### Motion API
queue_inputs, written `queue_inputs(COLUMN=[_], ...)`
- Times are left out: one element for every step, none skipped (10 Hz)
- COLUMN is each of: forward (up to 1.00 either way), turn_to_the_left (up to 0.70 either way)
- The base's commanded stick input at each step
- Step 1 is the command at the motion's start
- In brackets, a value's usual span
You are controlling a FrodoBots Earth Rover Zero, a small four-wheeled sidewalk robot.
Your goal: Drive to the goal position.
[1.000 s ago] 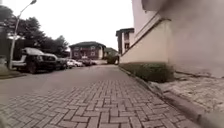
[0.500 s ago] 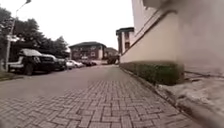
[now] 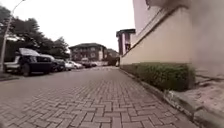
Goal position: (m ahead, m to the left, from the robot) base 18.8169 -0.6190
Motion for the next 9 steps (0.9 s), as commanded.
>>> queue_inputs(forward=[0.7,0.7,0.7,0.7,0.7,0.7,0.7,0.7,0.7], turn_to_the_left=[0.15,0.29,0.0,0.0,0.0,0.0,0.0,0.0,0.0])
